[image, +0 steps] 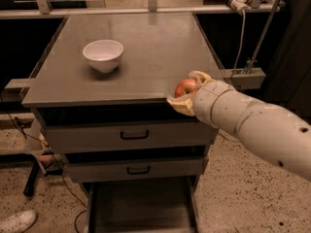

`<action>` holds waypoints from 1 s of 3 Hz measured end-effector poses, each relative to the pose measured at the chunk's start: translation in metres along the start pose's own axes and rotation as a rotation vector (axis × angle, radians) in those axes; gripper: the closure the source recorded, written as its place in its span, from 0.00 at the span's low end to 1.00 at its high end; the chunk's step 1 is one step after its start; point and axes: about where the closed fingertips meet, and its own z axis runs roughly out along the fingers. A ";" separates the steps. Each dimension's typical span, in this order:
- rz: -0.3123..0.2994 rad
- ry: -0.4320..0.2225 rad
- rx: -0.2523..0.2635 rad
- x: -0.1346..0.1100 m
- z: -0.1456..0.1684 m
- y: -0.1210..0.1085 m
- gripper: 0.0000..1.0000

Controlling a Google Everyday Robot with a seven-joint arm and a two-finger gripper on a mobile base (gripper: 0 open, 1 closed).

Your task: Pick apple from bottom drawer and place on counter

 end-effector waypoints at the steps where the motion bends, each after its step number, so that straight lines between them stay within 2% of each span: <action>1: -0.013 -0.015 0.004 -0.016 0.004 -0.017 1.00; 2: 0.008 -0.034 -0.029 -0.025 0.022 -0.029 1.00; 3: 0.054 -0.042 -0.076 -0.028 0.053 -0.039 1.00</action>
Offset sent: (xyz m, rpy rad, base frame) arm 0.0728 0.0070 0.0357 0.0718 0.0256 0.0784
